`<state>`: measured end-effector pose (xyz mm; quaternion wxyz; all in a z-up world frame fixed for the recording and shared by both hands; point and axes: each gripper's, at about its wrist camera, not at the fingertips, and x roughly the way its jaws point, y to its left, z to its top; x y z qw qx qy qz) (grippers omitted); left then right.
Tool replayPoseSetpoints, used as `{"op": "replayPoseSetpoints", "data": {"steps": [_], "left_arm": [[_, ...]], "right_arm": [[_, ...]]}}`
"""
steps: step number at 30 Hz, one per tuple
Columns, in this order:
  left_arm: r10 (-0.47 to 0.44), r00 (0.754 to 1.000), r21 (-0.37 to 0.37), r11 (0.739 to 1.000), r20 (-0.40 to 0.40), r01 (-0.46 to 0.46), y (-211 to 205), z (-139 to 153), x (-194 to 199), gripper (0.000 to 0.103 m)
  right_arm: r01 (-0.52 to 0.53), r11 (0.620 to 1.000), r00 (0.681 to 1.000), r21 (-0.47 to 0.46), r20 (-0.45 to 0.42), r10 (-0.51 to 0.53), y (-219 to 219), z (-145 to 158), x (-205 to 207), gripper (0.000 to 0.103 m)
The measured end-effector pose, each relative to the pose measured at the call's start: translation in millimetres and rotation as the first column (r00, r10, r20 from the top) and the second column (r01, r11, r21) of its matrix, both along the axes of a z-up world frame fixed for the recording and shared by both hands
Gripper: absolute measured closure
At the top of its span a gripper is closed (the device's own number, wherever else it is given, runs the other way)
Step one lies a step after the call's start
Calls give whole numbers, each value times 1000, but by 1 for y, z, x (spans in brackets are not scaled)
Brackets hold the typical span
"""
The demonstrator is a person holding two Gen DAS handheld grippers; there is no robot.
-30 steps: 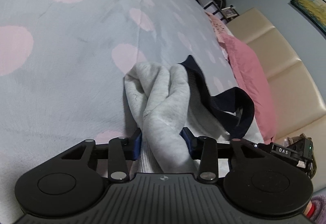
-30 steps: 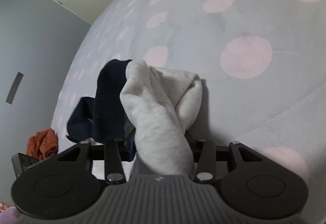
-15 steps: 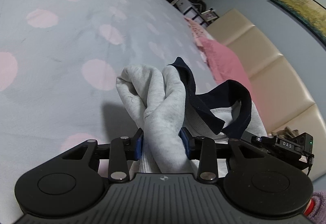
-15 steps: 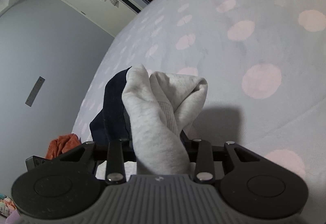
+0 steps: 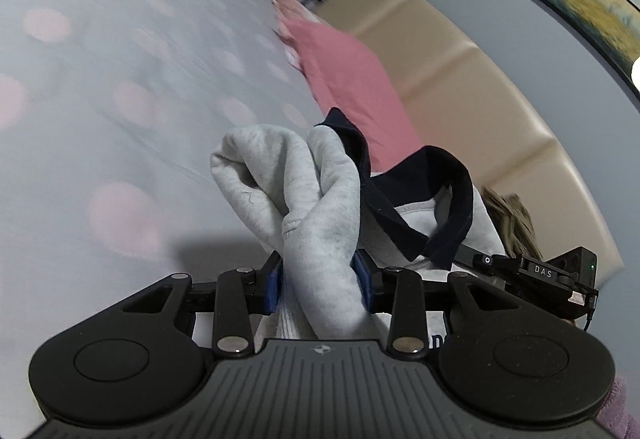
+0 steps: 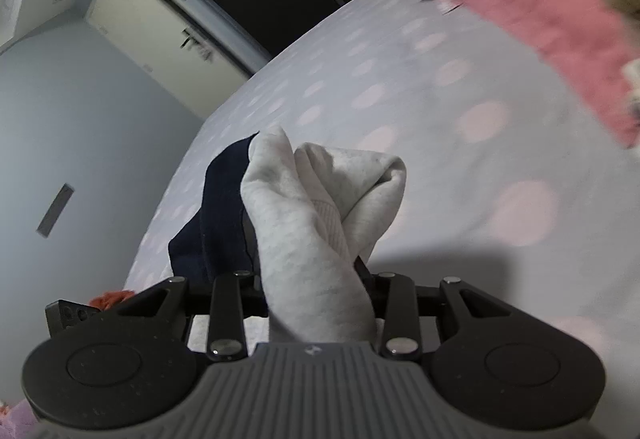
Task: Fold clothes
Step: 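Lift and carry the sweatshirt with both grippers to the clothes stack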
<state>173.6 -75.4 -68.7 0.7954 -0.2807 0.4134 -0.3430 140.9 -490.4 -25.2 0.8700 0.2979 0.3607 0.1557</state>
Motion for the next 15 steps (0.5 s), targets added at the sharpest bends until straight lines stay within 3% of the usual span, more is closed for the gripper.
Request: {"op": "replayPoseSetpoints", "data": {"steps": [9, 15], "left_arm": [[-43, 999, -80, 996, -21, 41, -79, -40, -6, 70], [-51, 997, -49, 998, -49, 49, -103, -71, -7, 70]], "right_arm": [[65, 983, 998, -170, 20, -63, -74, 16, -37, 65], [47, 963, 999, -266, -14, -52, -87, -9, -34, 65]]}}
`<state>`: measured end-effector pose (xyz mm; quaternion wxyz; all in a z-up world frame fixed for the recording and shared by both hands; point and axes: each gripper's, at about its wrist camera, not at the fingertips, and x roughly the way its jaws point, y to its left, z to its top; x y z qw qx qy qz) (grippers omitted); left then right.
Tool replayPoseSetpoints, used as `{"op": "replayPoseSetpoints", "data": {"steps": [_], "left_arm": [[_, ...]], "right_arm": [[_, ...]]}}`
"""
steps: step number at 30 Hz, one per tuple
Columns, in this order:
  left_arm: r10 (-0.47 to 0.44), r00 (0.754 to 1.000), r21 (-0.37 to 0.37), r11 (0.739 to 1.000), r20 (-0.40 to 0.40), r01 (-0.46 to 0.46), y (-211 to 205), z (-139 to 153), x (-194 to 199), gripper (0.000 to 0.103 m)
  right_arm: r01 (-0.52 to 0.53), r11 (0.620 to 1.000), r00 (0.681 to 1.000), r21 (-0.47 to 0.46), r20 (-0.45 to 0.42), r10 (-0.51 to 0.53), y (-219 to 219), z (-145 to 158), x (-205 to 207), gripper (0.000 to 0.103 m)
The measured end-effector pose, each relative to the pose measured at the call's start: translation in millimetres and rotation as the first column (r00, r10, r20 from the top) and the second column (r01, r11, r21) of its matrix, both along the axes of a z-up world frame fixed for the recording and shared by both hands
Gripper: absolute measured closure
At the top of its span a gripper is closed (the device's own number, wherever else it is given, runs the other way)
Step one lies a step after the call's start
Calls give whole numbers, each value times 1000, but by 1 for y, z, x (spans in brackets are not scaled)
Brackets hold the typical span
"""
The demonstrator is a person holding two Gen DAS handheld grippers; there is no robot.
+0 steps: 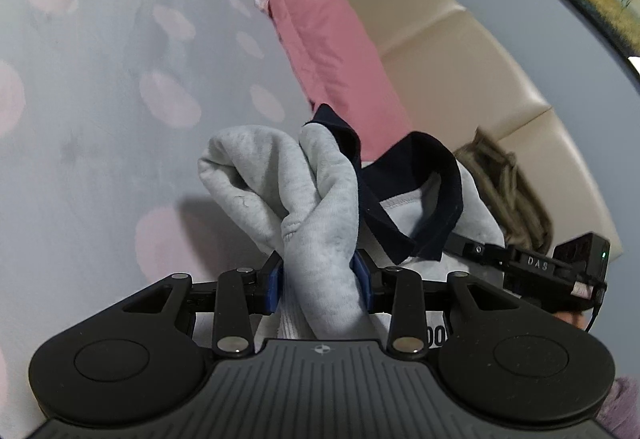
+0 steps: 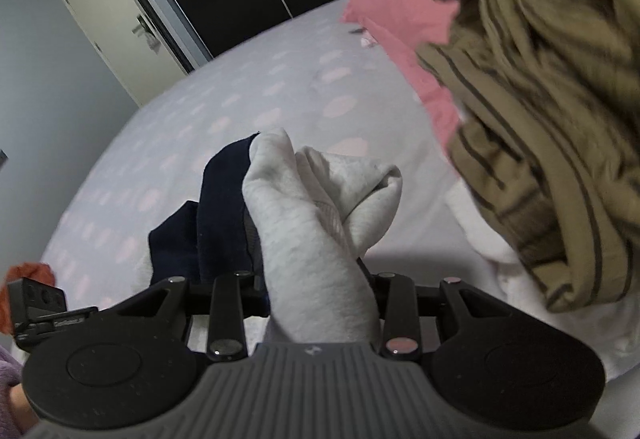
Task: Fold clothes
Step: 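Lift and carry the sweatshirt with both grippers to the clothes stack, then open both grippers and release the sweatshirt onto the clothes stack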
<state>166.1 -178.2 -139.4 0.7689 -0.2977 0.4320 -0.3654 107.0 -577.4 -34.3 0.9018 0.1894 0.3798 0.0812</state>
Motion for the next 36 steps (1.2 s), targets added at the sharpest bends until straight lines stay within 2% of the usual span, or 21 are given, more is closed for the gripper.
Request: {"op": "replayPoseSetpoints", "data": {"steps": [4, 6, 10, 13, 16, 18, 19, 23, 27, 31, 32, 36], "left_arm": [[-16, 1000, 33, 999, -14, 16, -10, -13, -1, 70], [-12, 1000, 25, 1000, -19, 13, -9, -16, -4, 70], [-20, 1000, 39, 999, -13, 21, -9, -18, -6, 70], [-33, 999, 65, 997, 9, 32, -10, -15, -11, 70], [-32, 999, 93, 995, 21, 30, -12, -12, -15, 69], [-33, 999, 114, 993, 34, 28, -14, -10, -17, 68], [-34, 999, 127, 991, 42, 28, -14, -8, -18, 67], [-28, 997, 175, 984, 79, 14, -9, 3, -23, 61], [-10, 973, 261, 964, 229, -51, -1, 34, -43, 60], [-62, 940, 297, 954, 335, -43, -8, 60, -69, 61], [-83, 932, 308, 951, 353, -32, -11, 65, -76, 66], [-175, 913, 387, 922, 368, 21, -35, 57, -97, 69]], "right_arm": [[-7, 998, 999, -65, -44, 4, -4, -17, 4, 65], [-23, 992, 998, -127, -59, 15, 1, -23, 7, 63], [-9, 971, 998, -237, -63, -7, 8, -24, 6, 53], [-5, 921, 999, -390, -51, -16, 22, -17, 0, 52], [20, 832, 1000, -554, 8, -19, 44, -8, -12, 50], [52, 786, 998, -616, 61, -19, 57, -3, -22, 50], [66, 777, 996, -626, 85, -16, 65, 0, -27, 50], [78, 794, 993, -603, 121, -6, 80, 0, -42, 50], [79, 817, 995, -571, 96, -29, 71, -15, -58, 50], [145, 820, 987, -553, 144, -77, 70, -24, -66, 50], [153, 817, 985, -556, 154, -80, 71, -28, -65, 50], [150, 822, 987, -550, 132, -91, 66, -40, -58, 50]]}}
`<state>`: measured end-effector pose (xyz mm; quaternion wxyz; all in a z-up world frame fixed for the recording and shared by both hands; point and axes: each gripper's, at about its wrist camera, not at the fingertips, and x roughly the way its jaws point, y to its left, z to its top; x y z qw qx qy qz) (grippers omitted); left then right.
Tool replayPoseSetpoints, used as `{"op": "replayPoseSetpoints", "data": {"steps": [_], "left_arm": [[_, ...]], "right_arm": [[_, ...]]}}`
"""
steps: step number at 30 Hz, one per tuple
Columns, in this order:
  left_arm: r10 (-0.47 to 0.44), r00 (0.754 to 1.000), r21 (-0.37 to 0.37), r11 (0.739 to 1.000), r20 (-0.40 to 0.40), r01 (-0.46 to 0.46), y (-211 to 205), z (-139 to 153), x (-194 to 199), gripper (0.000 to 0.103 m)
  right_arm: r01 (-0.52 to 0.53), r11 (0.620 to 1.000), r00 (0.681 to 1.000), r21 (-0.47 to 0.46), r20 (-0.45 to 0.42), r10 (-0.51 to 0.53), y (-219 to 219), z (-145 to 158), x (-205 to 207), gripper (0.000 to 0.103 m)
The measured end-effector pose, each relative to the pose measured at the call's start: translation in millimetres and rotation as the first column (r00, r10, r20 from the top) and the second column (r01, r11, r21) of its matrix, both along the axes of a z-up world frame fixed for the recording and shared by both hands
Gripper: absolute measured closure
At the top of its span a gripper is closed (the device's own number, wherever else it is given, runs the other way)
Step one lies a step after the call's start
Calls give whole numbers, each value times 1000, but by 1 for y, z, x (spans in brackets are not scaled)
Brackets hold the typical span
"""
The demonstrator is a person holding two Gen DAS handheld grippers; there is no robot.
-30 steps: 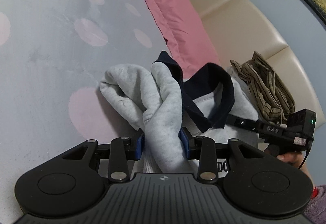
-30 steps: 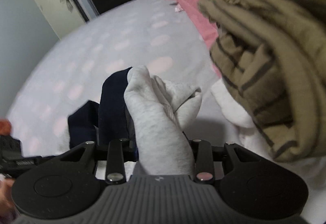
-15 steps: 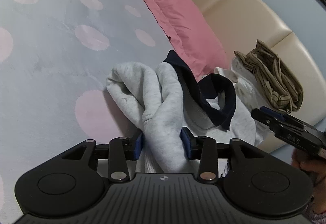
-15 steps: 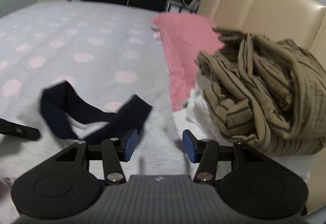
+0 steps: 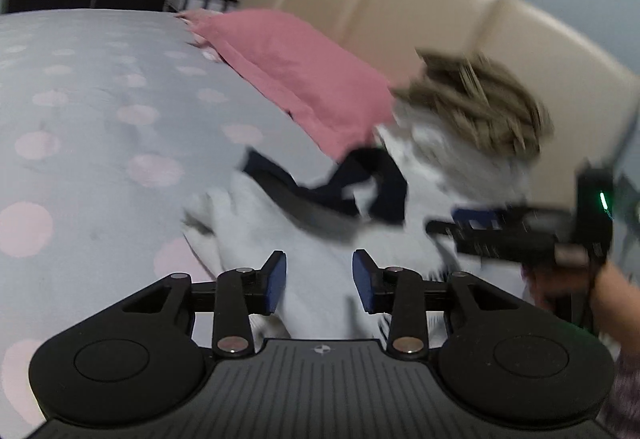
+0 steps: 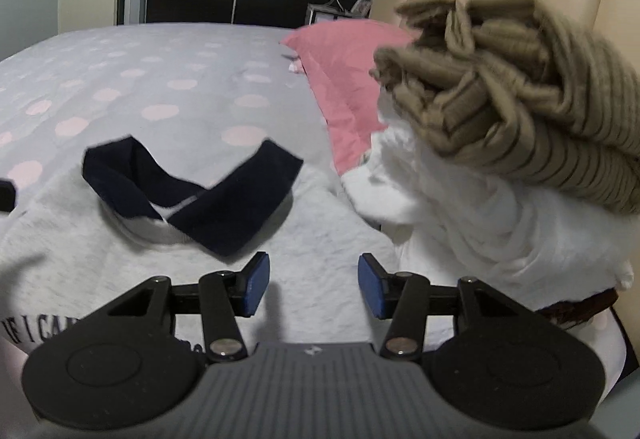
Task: Fold clothes
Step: 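Open both grippers and release the sweatshirt onto the clothes stack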
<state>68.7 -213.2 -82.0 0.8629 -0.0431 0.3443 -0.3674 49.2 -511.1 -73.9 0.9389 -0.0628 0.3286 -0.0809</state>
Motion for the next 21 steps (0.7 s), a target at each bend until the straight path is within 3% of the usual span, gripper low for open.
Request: {"op": "replayPoseSetpoints", "data": {"steps": [8, 13, 17, 21], "left_arm": [[-16, 1000, 84, 996, -21, 18, -13, -25, 3, 70], [-8, 999, 52, 999, -45, 11, -4, -42, 4, 70], [-6, 999, 58, 998, -50, 9, -6, -36, 5, 70], [4, 999, -3, 1000, -33, -4, 5, -24, 3, 70]], "right_arm": [[42, 994, 998, 104, -53, -37, -15, -24, 11, 50], [64, 980, 995, 191, -81, -49, -25, -39, 17, 50], [74, 980, 994, 186, -87, -58, -22, -38, 19, 50], [108, 979, 989, 174, -115, -89, -16, -32, 23, 50]]}}
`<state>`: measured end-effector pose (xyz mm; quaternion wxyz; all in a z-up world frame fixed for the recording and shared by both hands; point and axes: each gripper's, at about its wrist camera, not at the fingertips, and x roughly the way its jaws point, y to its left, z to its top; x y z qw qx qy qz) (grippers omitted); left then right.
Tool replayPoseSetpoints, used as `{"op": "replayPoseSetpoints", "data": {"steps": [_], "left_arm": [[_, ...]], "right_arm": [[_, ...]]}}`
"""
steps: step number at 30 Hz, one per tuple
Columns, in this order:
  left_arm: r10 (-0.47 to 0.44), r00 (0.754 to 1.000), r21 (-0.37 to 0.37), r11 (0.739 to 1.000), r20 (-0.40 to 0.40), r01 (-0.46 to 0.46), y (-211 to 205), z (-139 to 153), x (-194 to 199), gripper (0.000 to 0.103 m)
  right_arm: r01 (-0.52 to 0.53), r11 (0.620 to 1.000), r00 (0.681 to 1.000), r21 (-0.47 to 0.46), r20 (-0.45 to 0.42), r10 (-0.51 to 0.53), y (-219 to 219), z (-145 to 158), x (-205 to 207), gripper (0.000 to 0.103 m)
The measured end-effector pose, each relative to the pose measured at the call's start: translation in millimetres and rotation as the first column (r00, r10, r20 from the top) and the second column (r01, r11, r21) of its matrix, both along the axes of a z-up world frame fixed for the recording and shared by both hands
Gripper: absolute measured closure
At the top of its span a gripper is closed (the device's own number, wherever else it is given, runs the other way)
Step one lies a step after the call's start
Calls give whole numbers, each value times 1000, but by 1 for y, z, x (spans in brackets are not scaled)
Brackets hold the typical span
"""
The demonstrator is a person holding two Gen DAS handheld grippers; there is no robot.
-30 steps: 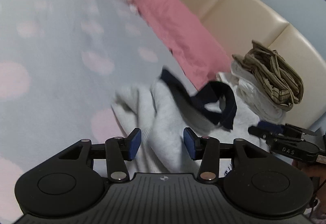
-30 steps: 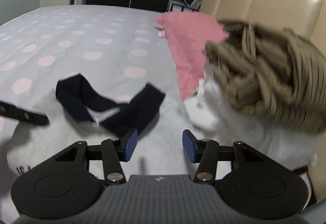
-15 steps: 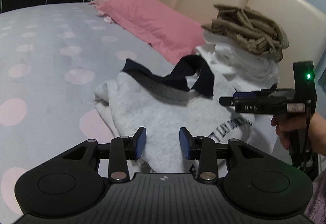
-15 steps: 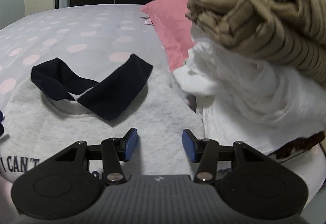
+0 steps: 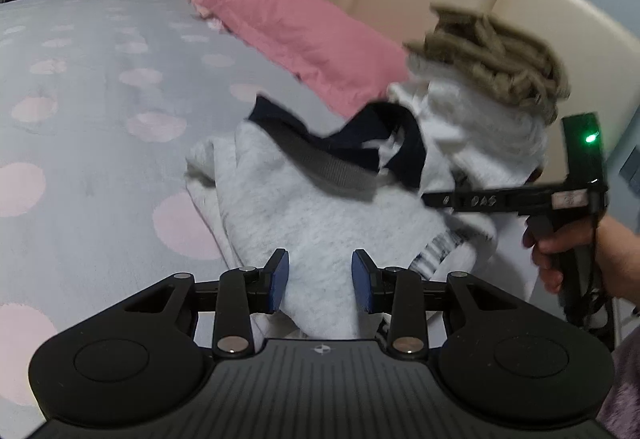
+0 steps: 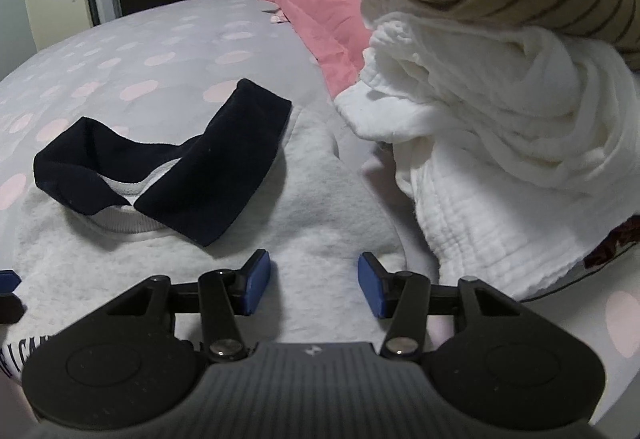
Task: Fold clothes
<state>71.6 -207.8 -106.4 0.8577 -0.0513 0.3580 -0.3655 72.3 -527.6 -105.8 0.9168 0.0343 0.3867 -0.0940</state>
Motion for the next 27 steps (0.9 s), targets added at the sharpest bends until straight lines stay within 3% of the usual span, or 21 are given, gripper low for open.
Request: {"op": "replayPoseSetpoints", "data": {"steps": [3, 6, 10, 13, 20, 24, 27], "left_arm": [[24, 999, -5, 1000, 31, -24, 12, 14, -4, 68], [54, 996, -11, 999, 65, -54, 29, 28, -7, 59], [85, 986, 51, 994, 142, -93, 45, 47, -15, 57], [106, 978, 75, 990, 180, -121, 55, 61, -20, 45], [144, 932, 131, 972, 332, -196, 75, 90, -41, 34], [184, 916, 126, 962, 357, -242, 89, 99, -48, 30], [211, 893, 138, 948, 398, -286, 99, 104, -55, 30]], "right_arm": [[32, 999, 999, -30, -12, -32, 8, 12, 4, 45], [63, 997, 997, -42, 38, -62, 19, 30, 3, 42], [58, 998, 992, -19, 112, -56, 40, 54, 1, 36], [28, 1000, 988, 0, 151, -28, 63, 71, 2, 30], [-73, 996, 966, -56, 244, 85, 133, 108, -11, 26], [-92, 995, 945, -41, 312, 100, 164, 121, -31, 15], [-104, 994, 932, -26, 346, 106, 188, 125, -47, 15]]}}
